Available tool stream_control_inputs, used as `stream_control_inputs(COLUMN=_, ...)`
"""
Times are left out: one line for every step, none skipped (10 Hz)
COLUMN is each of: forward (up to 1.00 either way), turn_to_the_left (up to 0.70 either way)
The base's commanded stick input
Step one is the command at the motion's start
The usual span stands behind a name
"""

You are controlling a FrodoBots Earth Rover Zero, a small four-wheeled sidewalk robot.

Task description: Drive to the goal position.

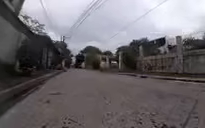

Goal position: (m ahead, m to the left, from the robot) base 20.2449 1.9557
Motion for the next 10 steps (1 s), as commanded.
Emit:
stream_control_inputs(forward=0.7, turn_to_the_left=0.35)
stream_control_inputs(forward=0.7, turn_to_the_left=0.35)
stream_control_inputs(forward=0.7, turn_to_the_left=0.35)
stream_control_inputs(forward=0.7, turn_to_the_left=0.35)
stream_control_inputs(forward=0.7, turn_to_the_left=0.35)
stream_control_inputs(forward=0.7, turn_to_the_left=0.35)
stream_control_inputs(forward=0.7, turn_to_the_left=0.12)
stream_control_inputs(forward=0.7, turn_to_the_left=0.0)
stream_control_inputs(forward=0.7, turn_to_the_left=0.0)
stream_control_inputs(forward=0.7, turn_to_the_left=0.0)
